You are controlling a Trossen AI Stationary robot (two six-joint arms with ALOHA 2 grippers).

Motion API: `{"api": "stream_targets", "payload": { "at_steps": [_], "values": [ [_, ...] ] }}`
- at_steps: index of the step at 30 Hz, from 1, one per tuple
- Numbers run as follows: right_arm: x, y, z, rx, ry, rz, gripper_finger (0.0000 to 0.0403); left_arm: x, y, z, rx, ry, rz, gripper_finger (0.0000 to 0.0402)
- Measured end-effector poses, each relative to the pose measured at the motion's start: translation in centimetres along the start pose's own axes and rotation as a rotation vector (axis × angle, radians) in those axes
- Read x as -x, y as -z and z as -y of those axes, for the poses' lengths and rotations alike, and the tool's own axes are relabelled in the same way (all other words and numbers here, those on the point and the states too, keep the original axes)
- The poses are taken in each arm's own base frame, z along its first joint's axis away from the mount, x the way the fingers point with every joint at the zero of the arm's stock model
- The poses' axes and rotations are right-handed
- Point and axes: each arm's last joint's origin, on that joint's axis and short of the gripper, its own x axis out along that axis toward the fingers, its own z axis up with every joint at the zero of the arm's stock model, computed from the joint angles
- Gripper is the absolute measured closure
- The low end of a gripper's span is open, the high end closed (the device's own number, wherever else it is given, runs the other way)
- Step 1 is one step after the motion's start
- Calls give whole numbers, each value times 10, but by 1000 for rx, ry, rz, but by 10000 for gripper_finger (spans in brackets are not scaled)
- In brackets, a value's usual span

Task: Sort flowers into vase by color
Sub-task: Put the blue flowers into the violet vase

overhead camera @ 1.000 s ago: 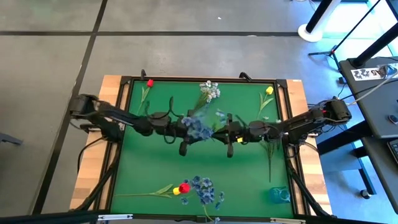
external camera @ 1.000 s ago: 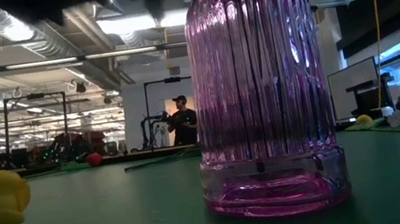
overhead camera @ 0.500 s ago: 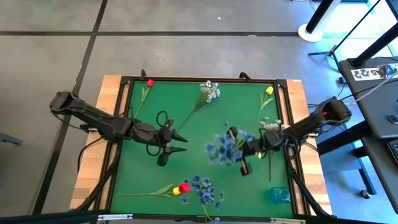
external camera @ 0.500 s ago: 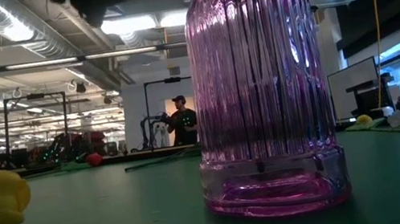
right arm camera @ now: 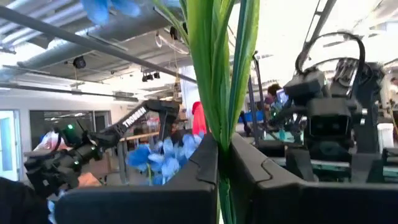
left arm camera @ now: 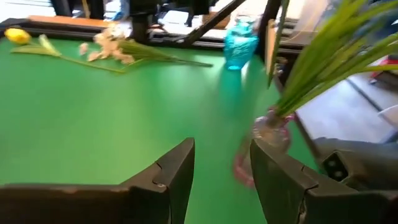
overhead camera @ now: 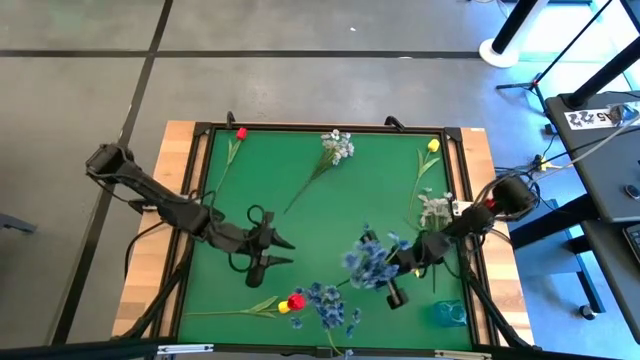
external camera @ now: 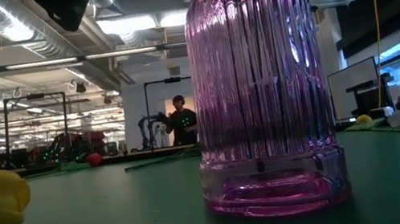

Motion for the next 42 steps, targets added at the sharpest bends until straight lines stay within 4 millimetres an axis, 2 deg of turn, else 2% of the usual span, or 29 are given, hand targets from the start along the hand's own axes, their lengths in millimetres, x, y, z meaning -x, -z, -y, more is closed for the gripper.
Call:
{"api": "stream_targets", "payload": {
  "at_steps": [5, 10, 18, 21, 30, 36, 42],
  "values": [
    [-9, 14, -1, -38, -19, -29, 386, -19, 15, 24, -10, 67, 29, 250],
    [-10, 15, -3, -69, -44, -38, 385, -42, 40, 53, -41, 112, 124, 251],
    [-7, 15, -23, -91, -45, -40, 384, -65, 72, 78, 6, 104, 192, 251],
    [-5, 19, -28, -92, -23, -76, 384, -73, 76, 87, 3, 96, 192, 250],
    [-3, 35, -28, -61, -10, -239, 384, -98, 78, 93, 4, 69, 189, 251],
    [0, 44, -27, 45, -34, -340, 384, -102, 76, 85, -18, 35, 165, 251],
    [0, 45, -18, 108, 219, -325, 384, -91, 64, 81, -54, -18, 109, 251]
  ]
}}
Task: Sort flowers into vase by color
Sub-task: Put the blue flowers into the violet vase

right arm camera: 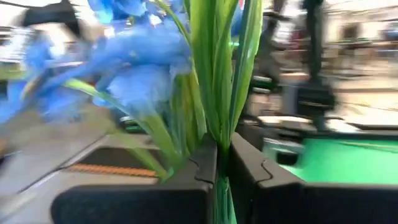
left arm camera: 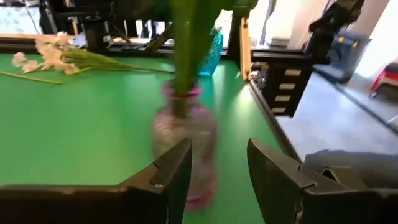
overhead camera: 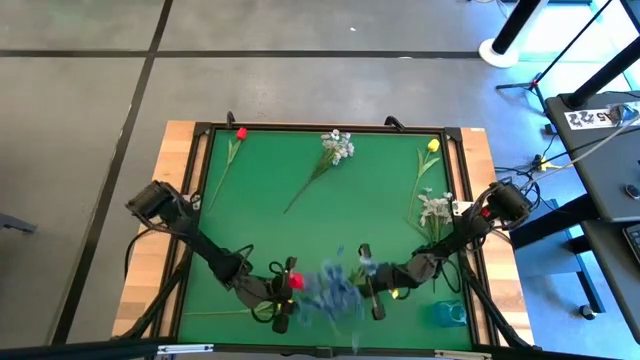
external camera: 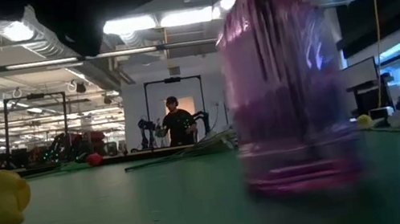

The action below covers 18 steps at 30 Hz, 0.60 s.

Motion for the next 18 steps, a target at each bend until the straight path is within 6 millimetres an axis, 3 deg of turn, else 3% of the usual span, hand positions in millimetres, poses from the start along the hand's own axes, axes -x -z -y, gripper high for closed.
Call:
{"api": "stream_targets", "payload": {
  "at_steps": [7, 12, 18],
  "values": [
    [-8, 12, 19, 17, 77, -52, 384, 22, -12, -13, 19, -71, -185, 251],
    [-11, 17, 29, 52, 106, -96, 376, 47, -24, -31, 37, -225, -282, 251],
    [-9, 13, 30, 158, 147, -138, 285, 84, -44, -83, 139, -542, -376, 251]
  ]
}}
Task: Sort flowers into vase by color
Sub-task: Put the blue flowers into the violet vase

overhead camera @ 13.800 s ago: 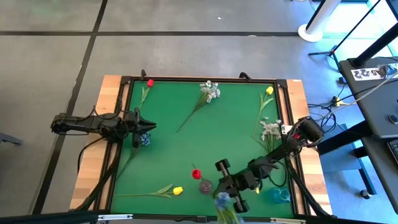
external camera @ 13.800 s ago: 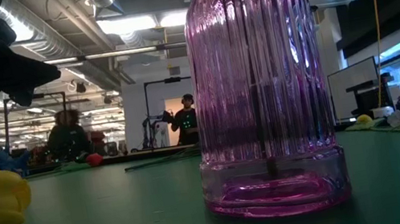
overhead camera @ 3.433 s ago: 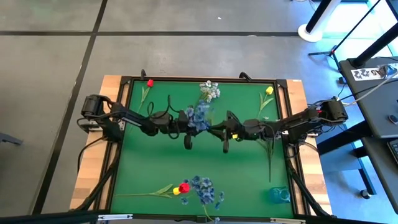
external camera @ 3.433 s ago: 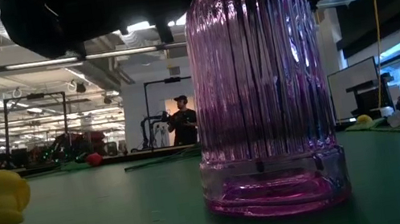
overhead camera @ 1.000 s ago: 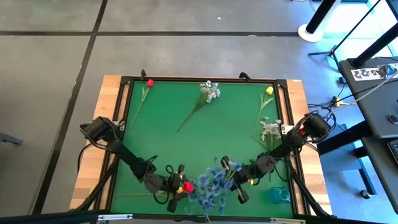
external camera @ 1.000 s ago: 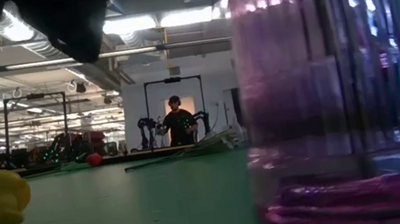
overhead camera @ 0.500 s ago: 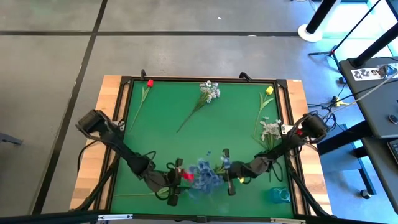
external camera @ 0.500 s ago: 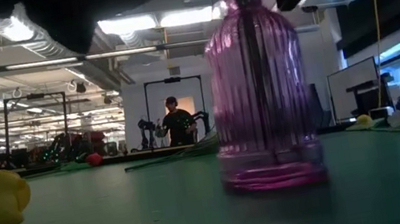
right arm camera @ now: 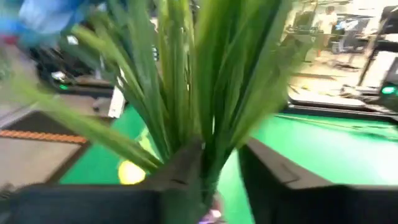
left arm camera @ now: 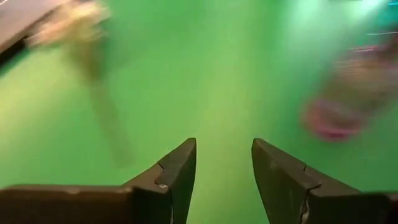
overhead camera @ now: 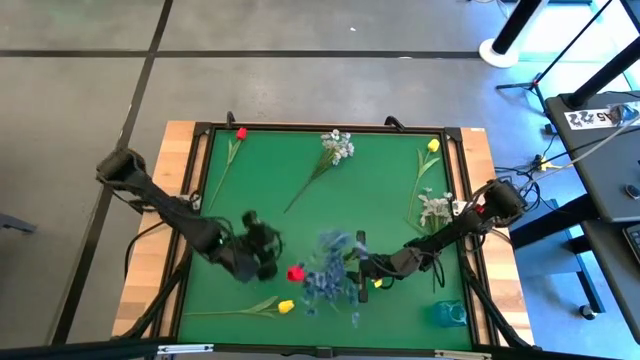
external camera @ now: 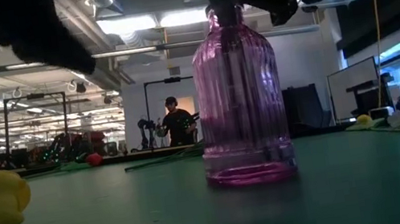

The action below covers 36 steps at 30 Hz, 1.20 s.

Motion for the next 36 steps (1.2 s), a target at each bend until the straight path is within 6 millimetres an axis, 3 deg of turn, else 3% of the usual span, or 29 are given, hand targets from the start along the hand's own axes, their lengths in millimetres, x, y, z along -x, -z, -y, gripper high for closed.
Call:
{"api": "stream_targets", "payload": {
  "at_steps": [5, 9, 15, 20, 24, 30, 36],
  "values": [
    [5, -12, 5, 18, 50, -27, 196, -8, -3, -64, 159, -354, -171, 251],
    [10, -19, 8, 39, 49, -68, 143, -27, 6, -113, 296, -618, -311, 251],
    [19, -35, 9, 49, 25, -81, 80, -57, 19, -182, 432, -797, -485, 252],
    [27, -47, 8, 71, 6, -74, 58, -72, 13, -237, 583, -852, -479, 275],
    [33, -53, 7, 73, -7, -77, 57, -82, 8, -265, 653, -779, -445, 297],
    [45, -63, 1, 81, -46, -78, 56, -82, 23, -306, 791, -777, -521, 307],
    [52, -73, 6, 52, -17, -72, 56, -91, 28, -308, 800, -715, -561, 270]
  ]
}}
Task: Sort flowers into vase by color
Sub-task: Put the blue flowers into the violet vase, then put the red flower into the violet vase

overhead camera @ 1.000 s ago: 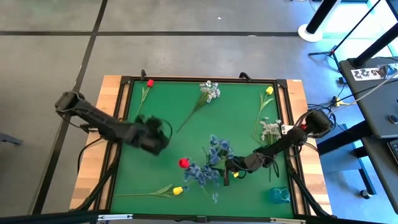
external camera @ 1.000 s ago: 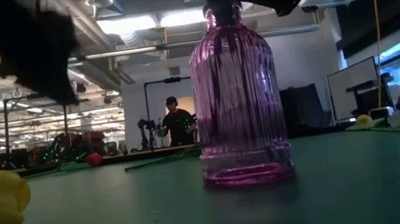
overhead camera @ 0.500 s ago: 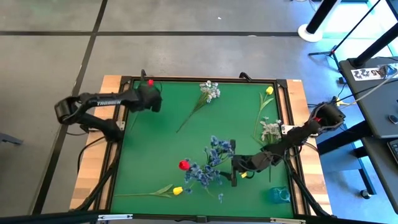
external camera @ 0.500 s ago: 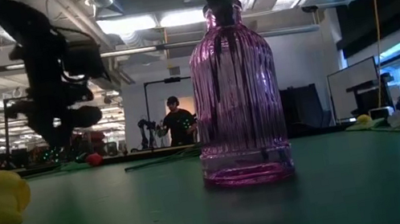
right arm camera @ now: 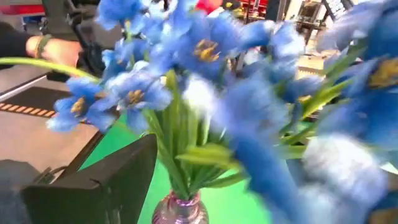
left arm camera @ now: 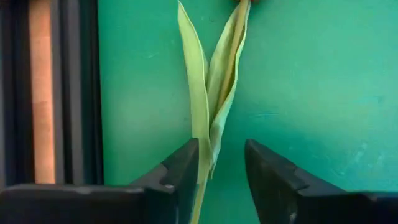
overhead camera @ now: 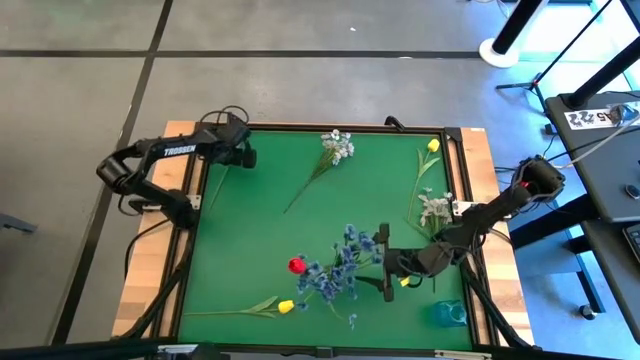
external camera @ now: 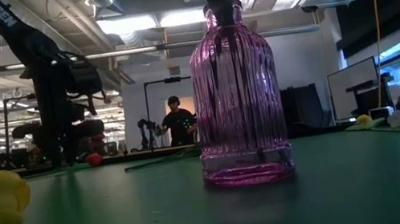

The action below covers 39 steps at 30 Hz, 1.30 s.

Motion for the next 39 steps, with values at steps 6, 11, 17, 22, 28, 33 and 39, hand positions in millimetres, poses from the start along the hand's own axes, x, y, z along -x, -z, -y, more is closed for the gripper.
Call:
{"api": "stream_targets", "payload": {
  "at_steps": [6, 11, 17, 22, 28, 33, 39],
  "values": [
    [4, -2, 3, -40, 1, -20, 56, -9, -1, 5, 10, -66, 36, 240],
    [8, -4, -2, -42, -23, -15, 56, -11, 0, 6, 23, -97, 44, 278],
    [32, -22, -15, -5, -55, -43, 56, -12, 3, 7, 66, -55, -1, 373],
    [53, -43, -22, 12, -71, -75, 56, -12, 11, 9, 54, -20, -33, 394],
    [72, -54, -27, 13, -31, -41, 56, 11, 38, 30, -58, 110, -97, 400],
    [90, -51, -44, 2, -82, -50, 56, 39, 73, 61, -231, 227, -19, 401],
    [94, -23, -63, -30, -109, -186, 56, 68, 123, 90, -374, 382, 79, 401]
  ]
}}
